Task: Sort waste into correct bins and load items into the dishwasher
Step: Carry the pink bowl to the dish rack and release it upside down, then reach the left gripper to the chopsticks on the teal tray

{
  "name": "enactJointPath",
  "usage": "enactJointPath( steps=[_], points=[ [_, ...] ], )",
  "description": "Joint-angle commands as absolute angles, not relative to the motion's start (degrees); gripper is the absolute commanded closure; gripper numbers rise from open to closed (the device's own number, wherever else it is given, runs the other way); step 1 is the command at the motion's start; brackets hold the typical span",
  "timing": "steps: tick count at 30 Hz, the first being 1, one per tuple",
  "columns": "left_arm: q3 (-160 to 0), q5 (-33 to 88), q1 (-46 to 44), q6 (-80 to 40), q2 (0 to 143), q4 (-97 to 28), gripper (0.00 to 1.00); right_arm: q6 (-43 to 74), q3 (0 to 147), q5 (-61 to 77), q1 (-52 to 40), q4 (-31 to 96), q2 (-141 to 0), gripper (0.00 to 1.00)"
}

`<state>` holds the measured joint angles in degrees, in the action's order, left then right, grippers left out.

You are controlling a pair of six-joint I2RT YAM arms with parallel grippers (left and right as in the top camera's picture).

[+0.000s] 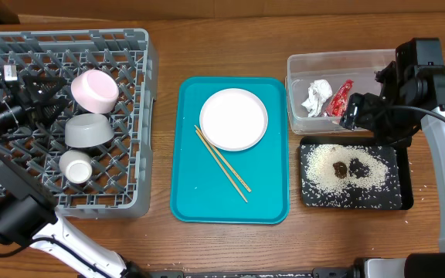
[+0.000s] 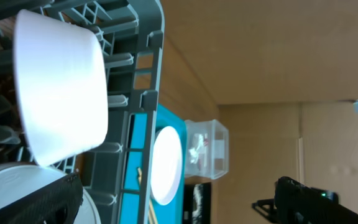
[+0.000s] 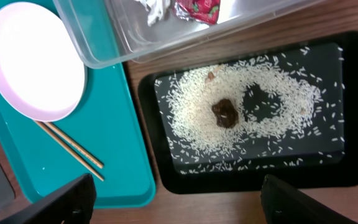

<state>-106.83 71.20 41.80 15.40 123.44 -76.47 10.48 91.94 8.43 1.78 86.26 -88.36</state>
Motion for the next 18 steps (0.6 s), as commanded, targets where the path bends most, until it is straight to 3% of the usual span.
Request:
enactJointPath(
  steps=[1, 6, 11, 18],
  points=[
    [-107.0, 65.3, 40.2, 17.6, 115.0, -76.6, 0.0, 10.4, 93.0, 5.2, 1.6, 87.0, -88.2, 0.13],
    [-107.0, 49.9, 35.4, 10.1, 105.7, -76.7, 0.0, 10.6, 93.0, 4.5, 1.6, 87.3, -88.2, 0.12],
    [-107.0, 28.9, 25.1, -2.6, 97.2, -79.0, 0.0, 10.6, 93.0, 4.5, 1.6, 87.3, -88.2, 0.09],
    [-107.0, 17.2, 11.3, -12.3, 94.5, -86.7, 0.0, 10.6, 93.0, 4.5, 1.6, 87.4, -88.2, 0.09]
  ],
)
